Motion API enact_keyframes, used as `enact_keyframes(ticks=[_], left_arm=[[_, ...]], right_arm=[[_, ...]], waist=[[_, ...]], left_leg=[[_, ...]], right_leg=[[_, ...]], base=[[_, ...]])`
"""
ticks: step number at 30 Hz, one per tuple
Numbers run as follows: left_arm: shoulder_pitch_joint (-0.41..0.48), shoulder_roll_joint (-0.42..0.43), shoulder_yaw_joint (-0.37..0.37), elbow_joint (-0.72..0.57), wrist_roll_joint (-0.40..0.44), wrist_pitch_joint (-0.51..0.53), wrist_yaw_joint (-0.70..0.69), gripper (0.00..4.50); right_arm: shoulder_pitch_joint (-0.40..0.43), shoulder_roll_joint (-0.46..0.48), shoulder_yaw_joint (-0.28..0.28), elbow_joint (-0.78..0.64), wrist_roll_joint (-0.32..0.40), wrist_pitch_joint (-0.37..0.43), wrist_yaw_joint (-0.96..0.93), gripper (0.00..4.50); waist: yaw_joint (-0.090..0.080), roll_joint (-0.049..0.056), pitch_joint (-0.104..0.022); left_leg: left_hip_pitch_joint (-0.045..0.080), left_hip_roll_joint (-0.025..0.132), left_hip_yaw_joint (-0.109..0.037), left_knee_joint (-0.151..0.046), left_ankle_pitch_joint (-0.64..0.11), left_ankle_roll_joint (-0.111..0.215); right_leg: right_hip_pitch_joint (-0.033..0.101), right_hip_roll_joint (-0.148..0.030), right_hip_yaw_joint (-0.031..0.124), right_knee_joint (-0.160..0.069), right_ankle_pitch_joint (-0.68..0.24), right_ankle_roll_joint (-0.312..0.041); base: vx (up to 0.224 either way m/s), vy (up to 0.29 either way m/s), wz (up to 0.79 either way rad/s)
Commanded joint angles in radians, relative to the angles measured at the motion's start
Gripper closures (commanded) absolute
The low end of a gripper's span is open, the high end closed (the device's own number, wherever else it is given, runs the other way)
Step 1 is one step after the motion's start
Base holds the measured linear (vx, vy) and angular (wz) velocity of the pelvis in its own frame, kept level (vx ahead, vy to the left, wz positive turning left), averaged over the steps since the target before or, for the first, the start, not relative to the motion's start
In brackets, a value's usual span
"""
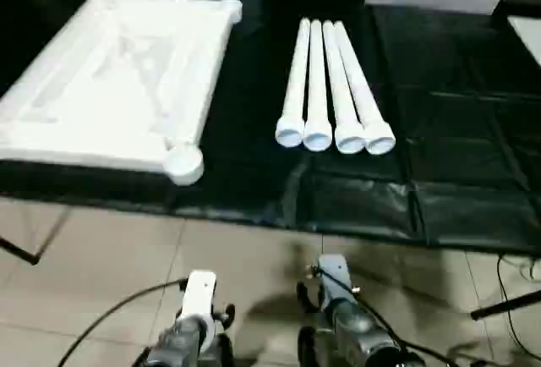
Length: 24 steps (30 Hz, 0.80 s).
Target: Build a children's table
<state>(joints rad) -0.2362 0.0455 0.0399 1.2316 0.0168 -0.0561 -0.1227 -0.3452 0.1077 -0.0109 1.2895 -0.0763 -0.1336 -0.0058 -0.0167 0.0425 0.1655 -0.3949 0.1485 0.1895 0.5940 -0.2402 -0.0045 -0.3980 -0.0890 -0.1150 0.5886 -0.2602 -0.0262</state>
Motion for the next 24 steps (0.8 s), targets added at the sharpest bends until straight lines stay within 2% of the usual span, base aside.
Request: enact_keyframes(ticks=[1, 2, 3, 4, 5, 6, 7, 8, 9, 10, 11, 12, 13, 14, 15, 16, 17, 19, 20, 21, 22, 23, 24], left_arm=[[0.005, 0.002, -0.006, -0.002, 0.005, -0.005, -0.004, 0.08], [0.006, 0.003, -0.006, -0.002, 0.006, -0.006, -0.004, 0.08], [0.009, 0.005, -0.005, -0.003, 0.008, -0.011, -0.007, 0.08], [0.012, 0.007, -0.005, -0.006, 0.009, -0.015, -0.011, 0.08], [0.015, 0.009, -0.007, -0.009, 0.011, -0.019, -0.014, 0.08], [0.020, 0.012, -0.008, -0.015, 0.012, -0.026, -0.021, 0.08], [0.027, 0.016, -0.009, -0.026, 0.011, -0.035, -0.031, 0.08], [0.044, 0.025, -0.010, -0.053, 0.008, -0.053, -0.049, 0.08], [0.070, 0.043, -0.011, -0.079, 0.009, -0.071, -0.062, 0.08], [0.088, 0.053, -0.009, -0.096, 0.004, -0.081, -0.077, 0.08], [0.149, 0.084, -0.003, -0.167, -0.011, -0.111, -0.124, 0.08], [0.155, 0.087, -0.003, -0.175, -0.012, -0.113, -0.128, 0.08], [0.211, 0.106, 0.001, -0.270, -0.024, -0.123, -0.154, 0.08], [0.226, 0.111, 0.001, -0.296, -0.028, -0.125, -0.162, 0.08], [0.226, 0.111, 0.001, -0.296, -0.028, -0.125, -0.162, 0.08], [0.247, 0.115, 0.006, -0.337, -0.038, -0.131, -0.173, 0.08], [0.259, 0.116, 0.009, -0.359, -0.046, -0.140, -0.186, 0.08], [0.284, 0.118, 0.010, -0.406, -0.058, -0.152, -0.211, 0.08], [0.295, 0.120, 0.008, -0.427, -0.060, -0.153, -0.220, 0.08], [0.322, 0.120, 0.007, -0.469, -0.078, -0.181, -0.255, 0.08], [0.322, 0.120, 0.007, -0.469, -0.078, -0.181, -0.255, 0.08], [0.333, 0.120, 0.006, -0.484, -0.085, -0.191, -0.266, 0.08], [0.349, 0.116, 0.009, -0.509, -0.089, -0.191, -0.258, 0.08]], right_arm=[[0.015, 0.000, 0.003, 0.006, -0.003, -0.004, -0.009, 0.00], [0.016, 0.001, 0.002, 0.006, -0.003, -0.008, -0.008, 0.00], [0.019, 0.003, -0.003, 0.006, 0.000, -0.021, 0.002, 0.00], [0.021, 0.005, -0.005, 0.006, 0.002, -0.033, 0.015, 0.00], [0.021, 0.004, 0.000, 0.006, -0.003, -0.040, 0.020, 0.00], [0.022, 0.003, 0.005, 0.006, -0.007, -0.049, 0.033, 0.00], [0.023, 0.002, 0.010, 0.007, -0.010, -0.062, 0.055, 0.00], [0.022, -0.002, 0.029, 0.008, -0.027, -0.078, 0.089, 0.00], [0.021, -0.004, 0.038, 0.008, -0.034, -0.087, 0.105, 0.00], [0.022, -0.005, 0.040, 0.008, -0.035, -0.092, 0.112, 0.00], [0.025, -0.006, 0.043, 0.007, -0.037, -0.115, 0.132, 0.00], [0.026, -0.006, 0.043, 0.007, -0.037, -0.118, 0.133, 0.00], [0.032, -0.005, 0.037, 0.005, -0.033, -0.148, 0.139, 0.00], [0.034, -0.005, 0.037, 0.005, -0.034, -0.157, 0.137, 0.00], [0.034, -0.005, 0.037, 0.005, -0.034, -0.157, 0.137, 0.00], [0.037, -0.004, 0.030, 0.004, -0.028, -0.170, 0.139, 0.00], [0.038, -0.005, 0.032, 0.004, -0.032, -0.181, 0.139, 0.00], [0.038, -0.007, 0.033, 0.004, -0.032, -0.199, 0.158, 0.00], [0.038, -0.007, 0.034, 0.005, -0.030, -0.205, 0.172, 0.00], [0.041, -0.008, 0.033, 0.003, -0.026, -0.250, 0.200, 0.00], [0.041, -0.008, 0.033, 0.003, -0.026, -0.250, 0.200, 0.00], [0.042, -0.010, 0.036, 0.002, -0.030, -0.267, 0.200, 0.00], [0.047, -0.007, 0.022, -0.001, -0.017, -0.295, 0.191, 0.00]], waist=[[0.055, 0.024, -0.040], [0.053, -0.006, -0.053], [0.059, -0.060, -0.069], [0.076, -0.055, -0.080], [0.090, -0.044, -0.070], [0.088, -0.022, -0.055], [0.086, -0.007, -0.067], [0.063, 0.005, -0.061], [0.061, 0.010, -0.073], [0.060, 0.009, -0.075], [0.056, 0.008, -0.081], [0.047, 0.004, -0.087], [0.044, 0.009, -0.088], [0.040, 0.004, -0.094], [0.040, 0.004, -0.094], [0.039, 0.002, -0.092], [0.044, 0.005, -0.094], [0.046, 0.009, -0.084], [0.046, 0.008, -0.080], [0.045, 0.007, -0.074], [0.046, 0.008, -0.073], [0.043, 0.005, -0.065], [0.044, 0.008, -0.061]], left_leg=[[-0.059, 0.101, 0.000, -0.248, -0.877, -0.103], [0.021, 0.097, 0.017, -0.234, -0.740, -0.128], [0.129, 0.062, -0.005, -0.056, -0.424, -0.113], [0.101, 0.063, -0.033, -0.003, -0.219, -0.037], [-0.017, 0.074, -0.072, -0.010, 0.026, 0.058], [-0.013, 0.088, -0.074, -0.070, 0.049, 0.042], [0.018, 0.113, -0.071, -0.087, -0.041, 0.022], [0.011, 0.124, -0.071, -0.114, -0.239, -0.006], [0.010, 0.122, -0.066, -0.120, -0.286, -0.027], [0.007, 0.123, -0.066, -0.120, -0.279, -0.024], [0.003, 0.122, -0.063, -0.114, -0.234, -0.001], [-0.007, 0.117, -0.056, -0.106, -0.151, 0.042], [-0.006, 0.113, -0.053, -0.100, -0.113, 0.066], [-0.009, 0.113, -0.049, -0.088, -0.033, 0.125], [-0.003, 0.110, -0.041, -0.076, 0.011, 0.171], [-0.003, 0.108, -0.040, -0.074, 0.019, 0.189], [-0.002, 0.113, -0.040, -0.071, 0.022, 0.206], [-0.002, 0.119, -0.038, -0.080, -0.035, 0.198], [0.001, 0.121, -0.037, -0.089, -0.089, 0.172], [0.001, 0.122, -0.037, -0.098, -0.155, 0.138], [0.003, 0.124, -0.037, -0.101, -0.187, 0.118], [0.005, 0.122, -0.035, -0.108, -0.243, 0.078], [0.011, 0.120, -0.034, -0.112, -0.288, 0.039]], right_leg=[[0.102, 0.024, -0.009, 0.126, -0.152, -0.060], [0.046, -0.016, 0.059, 0.090, -0.258, -0.068], [-0.058, -0.134, 0.130, -0.091, -0.571, -0.074], [-0.017, -0.210, 0.181, -0.141, -0.615, -0.116], [0.084, -0.221, 0.176, -0.104, -0.469, -0.131], [0.060, -0.139, 0.106, -0.091, -0.419, -0.150], [0.042, -0.112, 0.103, -0.083, -0.370, -0.159], [0.034, -0.087, 0.102, -0.057, -0.301, -0.181], [0.040, -0.086, 0.103, -0.048, -0.210, -0.193], [0.042, -0.092, 0.105, -0.048, -0.159, -0.202], [0.050, -0.095, 0.105, -0.041, -0.045, -0.223], [0.057, -0.093, 0.102, -0.028, 0.094, -0.244], [0.057, -0.092, 0.101, -0.023, 0.159, -0.251], [0.060, -0.096, 0.099, -0.011, 0.288, -0.267], [0.053, -0.091, 0.098, -0.006, 0.364, -0.277], [0.053, -0.091, 0.097, -0.005, 0.377, -0.277], [0.055, -0.097, 0.096, -0.003, 0.386, -0.275], [0.050, -0.094, 0.096, -0.009, 0.302, -0.278], [0.049, -0.088, 0.098, -0.017, 0.213, -0.274], [0.048, -0.090, 0.102, -0.024, 0.120, -0.272], [0.047, -0.091, 0.104, -0.029, 0.071, -0.268], [0.042, -0.088, 0.110, -0.039, -0.025, -0.259], [0.035, -0.089, 0.115, -0.048, -0.111, -0.243]], base=[[-0.070, -0.004, 0.09], [-0.043, -0.084, 0.32], [-0.043, -0.084, 0.32], [0.015, -0.136, 0.12], [0.020, -0.068, -0.31], [0.020, -0.068, -0.31], [0.000, 0.000, 0.00], [0.000, 0.000, 0.00], [0.000, 0.000, 0.00], [0.000, 0.000, 0.00], [0.000, 0.000, 0.00], [0.000, 0.000, 0.00], [0.000, 0.000, 0.00], [0.000, 0.000, 0.00], [0.000, 0.000, 0.00], [0.000, 0.000, 0.00], [0.000, 0.000, 0.00], [0.000, 0.000, 0.00], [0.000, 0.000, 0.00], [0.000, 0.000, 0.00], [0.000, 0.000, 0.00], [0.000, 0.000, 0.00], [0.000, 0.000, 0.00]])
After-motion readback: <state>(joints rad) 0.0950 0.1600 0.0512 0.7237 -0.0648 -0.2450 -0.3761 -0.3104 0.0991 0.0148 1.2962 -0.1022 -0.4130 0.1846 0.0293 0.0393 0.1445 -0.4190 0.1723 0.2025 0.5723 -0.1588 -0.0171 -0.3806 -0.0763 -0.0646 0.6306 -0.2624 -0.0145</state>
